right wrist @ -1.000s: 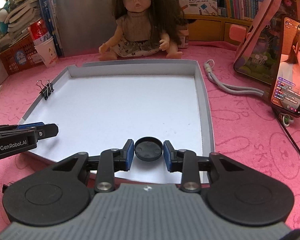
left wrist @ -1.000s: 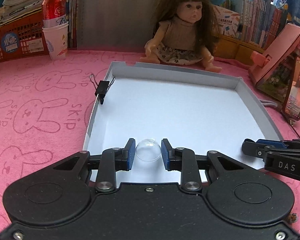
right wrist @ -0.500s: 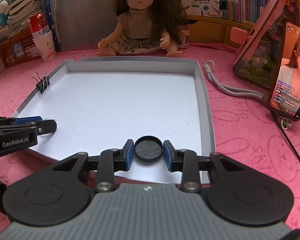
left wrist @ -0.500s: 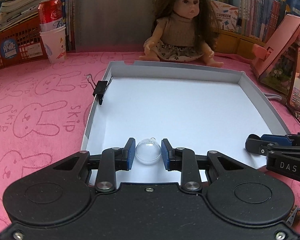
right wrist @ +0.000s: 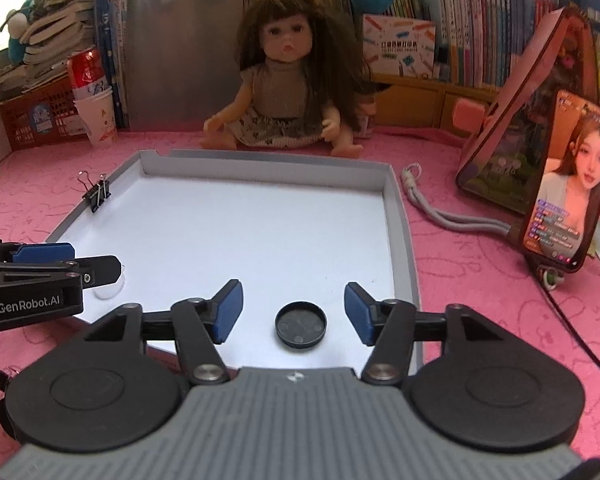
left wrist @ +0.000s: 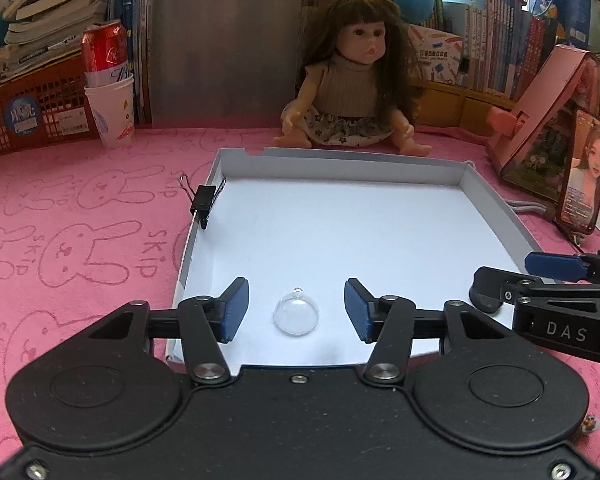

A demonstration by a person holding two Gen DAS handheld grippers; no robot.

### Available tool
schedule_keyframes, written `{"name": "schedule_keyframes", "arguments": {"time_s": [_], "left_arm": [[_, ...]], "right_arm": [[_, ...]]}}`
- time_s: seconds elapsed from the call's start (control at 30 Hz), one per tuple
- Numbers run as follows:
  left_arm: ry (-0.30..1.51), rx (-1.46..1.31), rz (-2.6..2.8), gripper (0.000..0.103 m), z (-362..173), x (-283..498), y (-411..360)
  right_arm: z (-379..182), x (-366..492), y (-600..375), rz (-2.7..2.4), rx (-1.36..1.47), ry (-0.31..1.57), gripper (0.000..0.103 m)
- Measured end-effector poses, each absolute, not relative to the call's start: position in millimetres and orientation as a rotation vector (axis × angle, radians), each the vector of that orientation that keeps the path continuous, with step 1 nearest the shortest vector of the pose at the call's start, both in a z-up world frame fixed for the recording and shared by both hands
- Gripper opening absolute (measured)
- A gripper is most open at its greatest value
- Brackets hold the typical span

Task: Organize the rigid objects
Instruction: 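Open the right tool to drop the lid while the left tool releases the dome in the tray, then withdraw both tools from the tray back toward the remaining objects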

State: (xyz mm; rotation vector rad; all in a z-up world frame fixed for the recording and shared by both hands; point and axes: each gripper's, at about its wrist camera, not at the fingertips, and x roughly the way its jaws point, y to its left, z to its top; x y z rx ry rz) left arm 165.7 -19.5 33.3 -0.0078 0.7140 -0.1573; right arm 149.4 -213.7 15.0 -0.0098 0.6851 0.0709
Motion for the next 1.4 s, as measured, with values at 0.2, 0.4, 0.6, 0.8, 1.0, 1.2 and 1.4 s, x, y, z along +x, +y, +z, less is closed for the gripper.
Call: {"name": "schedule_keyframes", "arguments": {"time_s": [0.2, 0.4, 0.6, 0.8, 1.0, 1.2, 1.4], "left_arm": [[0.684, 0.001, -0.178, 0.056, 39.2, 146.3, -18.7], [0.654, 0.018, -0.197, 0.057, 40.0, 122.3, -19.1], [0.617, 0.010, -0.194, 0.058, 37.2, 91.9, -13.2], [0.612, 0.020, -0.211, 0.058, 30.0, 63.0, -9.8], [0.595, 0.010, -0.197, 0.058, 22.9, 36.3, -2.3], [0.587, 0.002, -0.170, 0.058, 17.0, 20.6, 6.4], [0.602, -0.015, -0.148, 0.058, 10.7, 13.4, 15.3]], "right_arm": [[22.8, 127.4, -217.9, 0.079, -0.019, 0.619, 0.082], [22.9, 104.6, -225.6, 0.061, -0.008, 0.575, 0.085], [12.8, 78.1, -236.3, 0.022, 0.049, 0.552, 0.085], [3.2, 47.6, -244.5, 0.012, 0.072, 0.538, 0.085], [-2.0, 19.9, -245.0, 0.038, 0.024, 0.525, 0.085], [-9.9, 2.4, -236.1, 0.081, -0.060, 0.516, 0.085], [-17.9, -1.2, -234.5, 0.069, -0.060, 0.546, 0.085]]}}
